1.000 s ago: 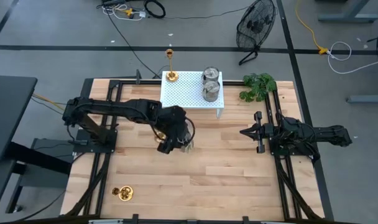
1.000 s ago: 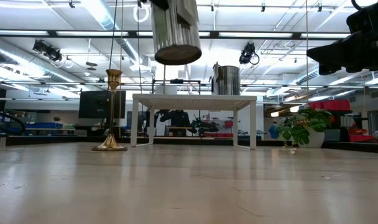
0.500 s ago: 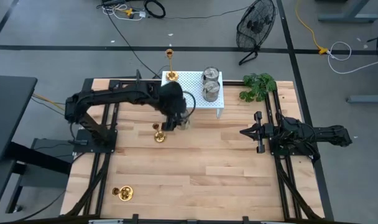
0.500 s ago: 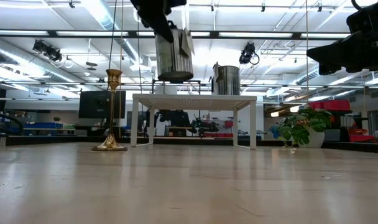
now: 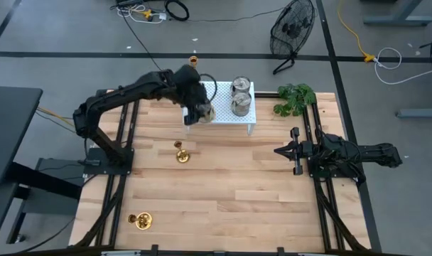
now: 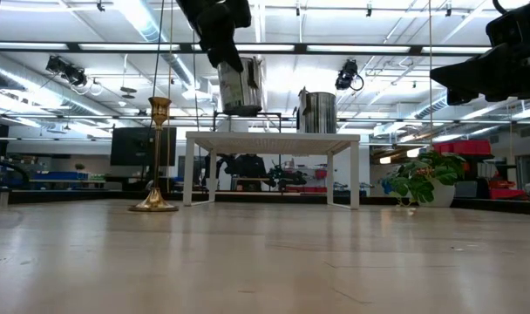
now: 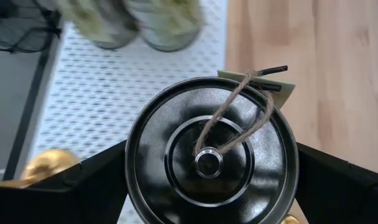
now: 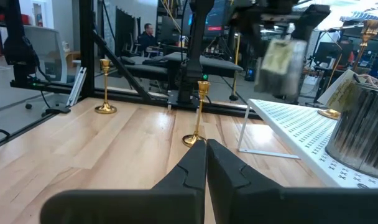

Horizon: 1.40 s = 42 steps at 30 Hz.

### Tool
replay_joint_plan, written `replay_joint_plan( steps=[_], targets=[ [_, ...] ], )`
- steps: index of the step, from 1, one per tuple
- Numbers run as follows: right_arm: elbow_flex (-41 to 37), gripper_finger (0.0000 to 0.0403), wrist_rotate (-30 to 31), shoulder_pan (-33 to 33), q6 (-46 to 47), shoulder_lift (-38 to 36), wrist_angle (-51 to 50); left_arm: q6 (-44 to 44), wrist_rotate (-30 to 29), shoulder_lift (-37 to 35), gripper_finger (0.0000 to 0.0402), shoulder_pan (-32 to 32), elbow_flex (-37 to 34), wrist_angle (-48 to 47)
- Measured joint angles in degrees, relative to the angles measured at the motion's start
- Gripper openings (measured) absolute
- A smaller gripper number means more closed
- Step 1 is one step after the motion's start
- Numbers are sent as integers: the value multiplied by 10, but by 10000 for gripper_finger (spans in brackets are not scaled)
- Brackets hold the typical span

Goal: Pick & Place candle stick holders
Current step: Put the scented candle can on the shelf

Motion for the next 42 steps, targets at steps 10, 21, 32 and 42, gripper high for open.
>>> replay_joint_plan(
  steps=[10, 21, 32, 42],
  targets=[
    [0, 17, 0, 0, 0, 0, 0, -16, -18, 5, 384, 41, 20, -3],
    [0, 17, 0, 0, 0, 0, 0, -31, -24, 54, 384, 62, 20, 6],
    [0, 17, 0, 0, 0, 0, 0, 47, -5, 82, 384, 71, 20, 27],
    [0, 17, 0, 0, 0, 0, 0, 83, -3, 82, 386, 71, 20, 26]
  ],
)
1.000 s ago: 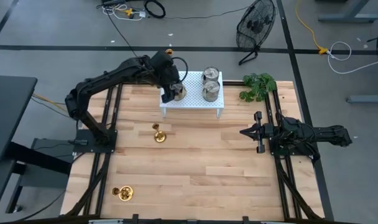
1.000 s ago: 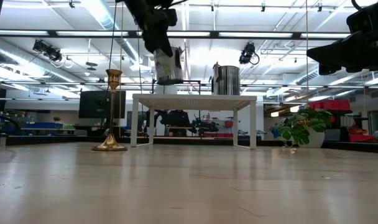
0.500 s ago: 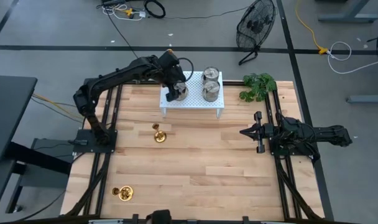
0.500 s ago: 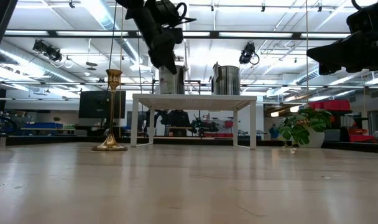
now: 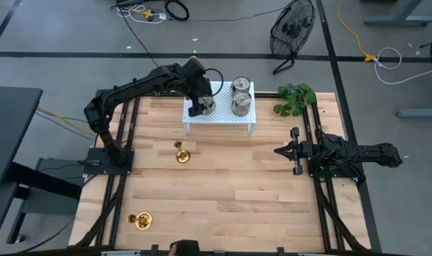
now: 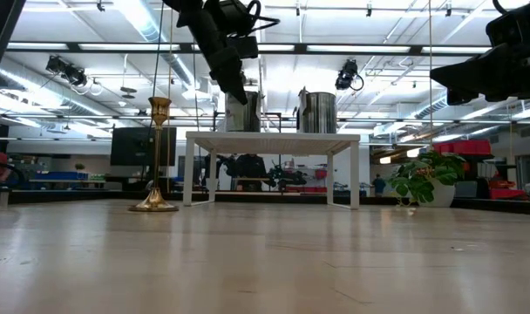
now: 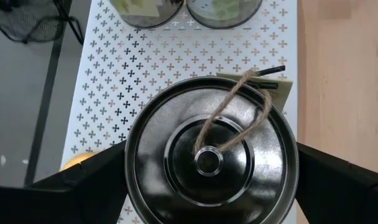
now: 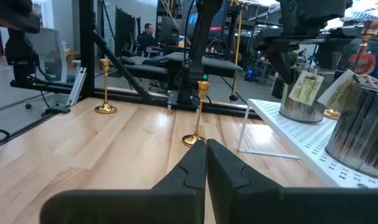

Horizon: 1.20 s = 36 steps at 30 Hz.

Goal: Pick & Place candle stick holders
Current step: Put the scented candle can on the shelf

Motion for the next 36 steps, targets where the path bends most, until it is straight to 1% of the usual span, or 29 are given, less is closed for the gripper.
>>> replay_joint_plan(
  steps=[5, 17, 29, 33, 36],
  targets=[
    [0, 17, 0, 0, 0, 0, 0, 8, -8, 0, 397, -1, 0, 0],
    [0, 17, 0, 0, 0, 0, 0, 4, -25, 0, 399, 0, 4, -9],
    [0, 17, 0, 0, 0, 0, 0, 1, -5, 1, 399, 0, 49, -22],
    [0, 17, 0, 0, 0, 0, 0, -10, 14, 1, 399, 0, 73, -46],
    [0, 17, 0, 0, 0, 0, 0, -15, 15, 1, 399, -5, 103, -72]
  ],
)
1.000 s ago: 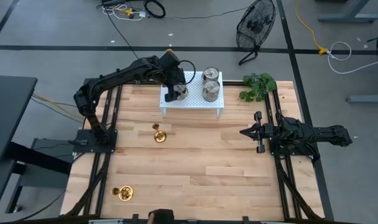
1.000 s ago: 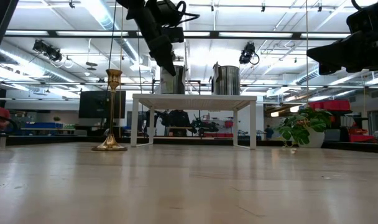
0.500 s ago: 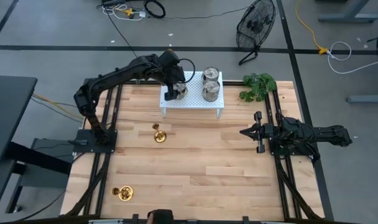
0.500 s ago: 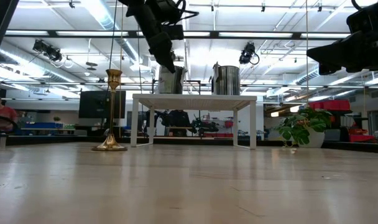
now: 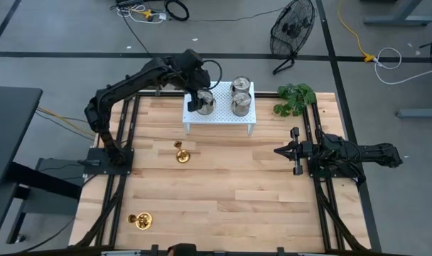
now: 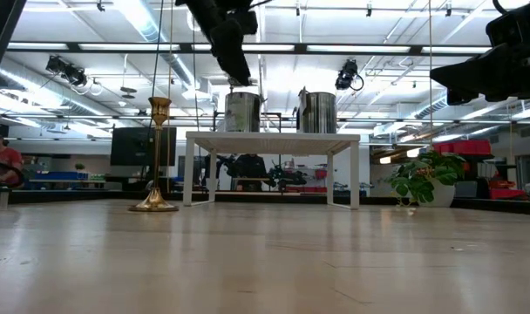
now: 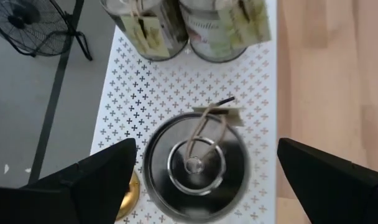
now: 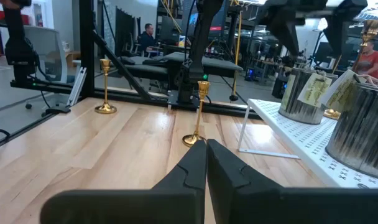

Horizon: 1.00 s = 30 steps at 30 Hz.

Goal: Pick & Place candle stick holders
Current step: Put the scented candle can on the shelf

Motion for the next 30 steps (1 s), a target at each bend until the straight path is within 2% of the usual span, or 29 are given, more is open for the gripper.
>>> replay_joint_plan(
  steps=[6, 19, 30],
  targets=[
    [0, 17, 0, 0, 0, 0, 0, -25, 2, -1, 390, -3, 52, -50],
    [0, 17, 0, 0, 0, 0, 0, -25, 3, -1, 291, -7, 56, -131],
    [0, 17, 0, 0, 0, 0, 0, -24, 2, -46, 233, 4, -95, -62]
  ],
)
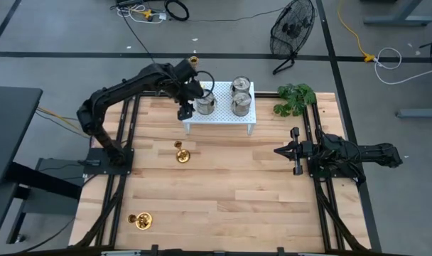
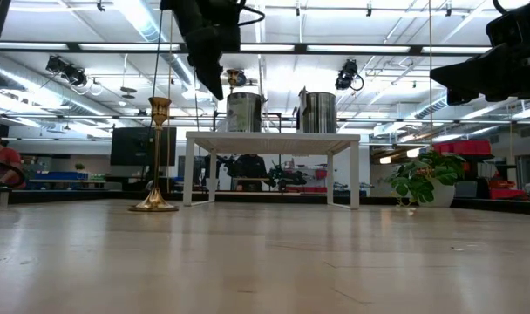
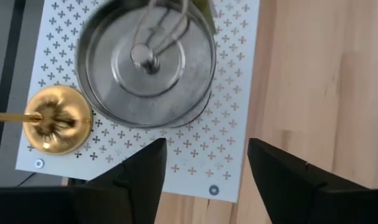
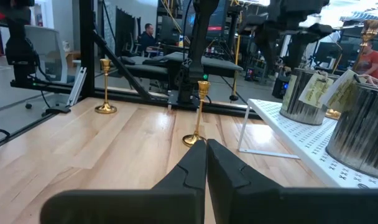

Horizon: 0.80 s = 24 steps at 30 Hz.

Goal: Pick & Place candle stick holders
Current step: Put the scented candle can on the shelf

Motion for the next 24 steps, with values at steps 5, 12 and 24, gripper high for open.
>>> replay_joint_plan(
  steps=[5, 12, 24],
  targets=[
    [0, 17, 0, 0, 0, 0, 0, 0, 0, -21, 214, 9, -59, 57],
    [0, 17, 0, 0, 0, 0, 0, 0, -1, -23, 197, 17, -98, 116],
    [0, 17, 0, 0, 0, 0, 0, -1, 0, -23, 168, 16, -121, 193]
  ],
)
